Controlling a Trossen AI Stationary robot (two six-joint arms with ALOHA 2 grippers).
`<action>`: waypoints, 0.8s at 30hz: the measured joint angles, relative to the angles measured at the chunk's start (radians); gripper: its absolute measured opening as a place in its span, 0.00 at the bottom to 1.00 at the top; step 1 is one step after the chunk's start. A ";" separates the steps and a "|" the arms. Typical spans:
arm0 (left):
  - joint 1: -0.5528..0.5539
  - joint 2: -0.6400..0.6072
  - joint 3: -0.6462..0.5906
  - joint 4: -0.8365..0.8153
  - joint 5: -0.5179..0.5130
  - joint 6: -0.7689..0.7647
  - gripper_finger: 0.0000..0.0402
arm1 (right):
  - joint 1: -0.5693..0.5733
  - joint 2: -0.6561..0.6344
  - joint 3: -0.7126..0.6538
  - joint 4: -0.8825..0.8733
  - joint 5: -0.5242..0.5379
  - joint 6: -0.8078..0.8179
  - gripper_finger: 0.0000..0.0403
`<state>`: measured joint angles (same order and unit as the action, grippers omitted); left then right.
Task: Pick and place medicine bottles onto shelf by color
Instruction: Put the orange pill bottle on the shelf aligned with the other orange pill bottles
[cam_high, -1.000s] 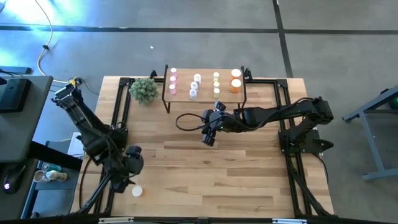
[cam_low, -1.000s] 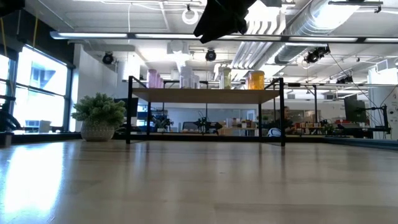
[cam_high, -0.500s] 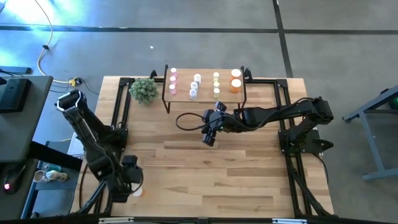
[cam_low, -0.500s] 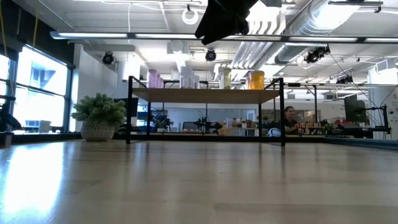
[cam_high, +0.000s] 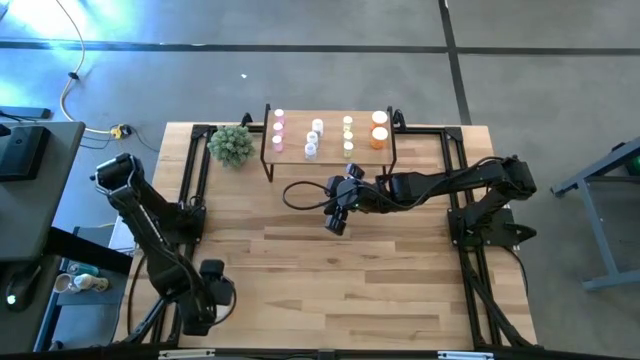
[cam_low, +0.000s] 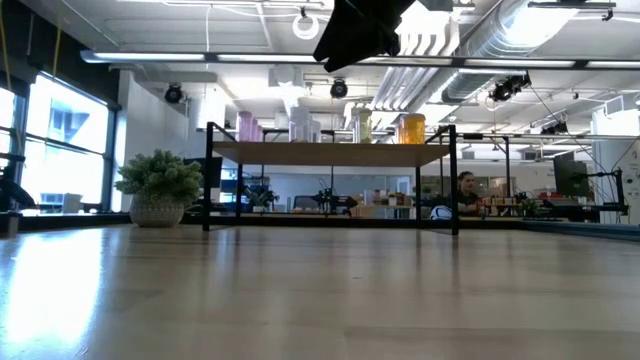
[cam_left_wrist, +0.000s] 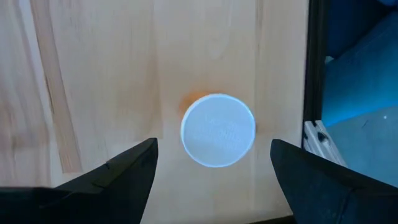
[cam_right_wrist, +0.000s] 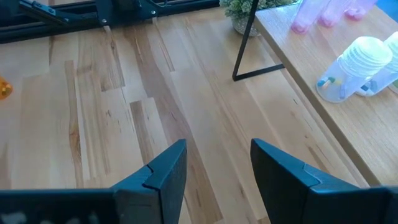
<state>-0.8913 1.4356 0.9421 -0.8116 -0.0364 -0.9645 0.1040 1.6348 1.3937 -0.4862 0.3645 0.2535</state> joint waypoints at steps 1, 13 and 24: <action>0.000 0.006 0.000 -0.001 0.000 -0.003 0.75 | 0.000 0.000 0.000 0.000 0.000 0.000 0.42; 0.002 0.090 0.000 0.029 0.000 -0.002 0.75 | 0.001 0.000 0.000 -0.004 0.000 0.000 0.42; 0.009 0.132 0.000 0.029 -0.010 -0.012 0.75 | 0.001 0.000 0.000 -0.004 -0.016 0.001 0.42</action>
<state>-0.8826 1.5673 0.9421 -0.7829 -0.0466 -0.9765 0.1051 1.6348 1.3937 -0.4906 0.3483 0.2541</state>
